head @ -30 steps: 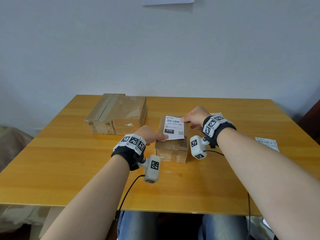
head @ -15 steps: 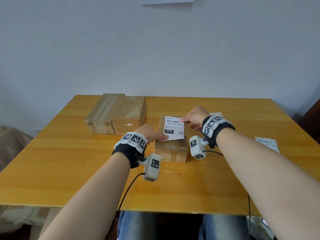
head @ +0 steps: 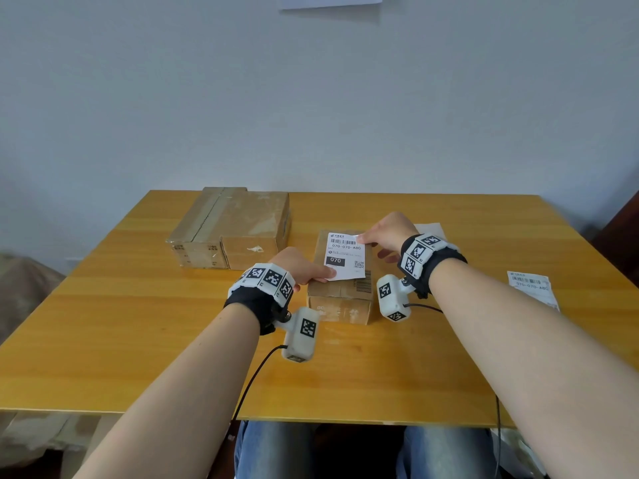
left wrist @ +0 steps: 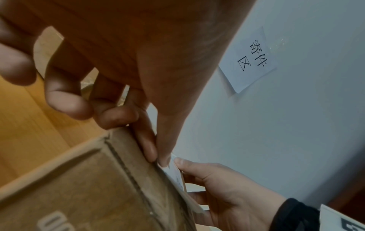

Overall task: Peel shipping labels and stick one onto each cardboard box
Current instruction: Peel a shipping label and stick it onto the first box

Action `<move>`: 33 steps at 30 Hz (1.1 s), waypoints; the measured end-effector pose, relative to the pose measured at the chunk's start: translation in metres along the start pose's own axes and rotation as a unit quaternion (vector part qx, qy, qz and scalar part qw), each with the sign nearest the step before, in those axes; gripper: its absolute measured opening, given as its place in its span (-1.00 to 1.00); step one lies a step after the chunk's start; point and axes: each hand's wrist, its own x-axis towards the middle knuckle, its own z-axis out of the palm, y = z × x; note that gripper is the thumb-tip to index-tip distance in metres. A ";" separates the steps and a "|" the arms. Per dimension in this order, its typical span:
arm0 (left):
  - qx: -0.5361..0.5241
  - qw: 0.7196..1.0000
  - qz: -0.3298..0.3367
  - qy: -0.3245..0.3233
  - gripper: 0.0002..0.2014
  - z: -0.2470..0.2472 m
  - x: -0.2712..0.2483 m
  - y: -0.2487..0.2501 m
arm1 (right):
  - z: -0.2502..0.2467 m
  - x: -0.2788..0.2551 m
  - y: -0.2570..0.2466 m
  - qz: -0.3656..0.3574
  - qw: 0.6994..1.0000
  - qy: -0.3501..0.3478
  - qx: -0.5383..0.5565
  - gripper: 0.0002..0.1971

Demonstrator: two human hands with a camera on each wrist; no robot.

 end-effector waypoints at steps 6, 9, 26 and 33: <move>0.000 1.000 0.004 -0.003 -0.60 0.000 0.001 0.001 | -0.001 -0.003 0.000 -0.003 1.000 -0.002 -0.004 -0.71; 0.019 1.000 -0.007 -0.012 -0.51 0.003 0.002 -0.004 | -0.002 -0.005 0.000 -0.008 1.000 -0.001 -0.004 -0.71; -0.238 0.970 0.001 -0.054 -0.29 0.018 -0.007 -0.015 | -0.002 -0.027 0.027 -0.001 0.996 -0.047 0.074 -0.46; -0.241 0.967 0.015 -0.083 -0.25 0.026 -0.008 -0.015 | -0.015 -0.035 0.032 0.028 0.991 -0.130 0.030 -0.23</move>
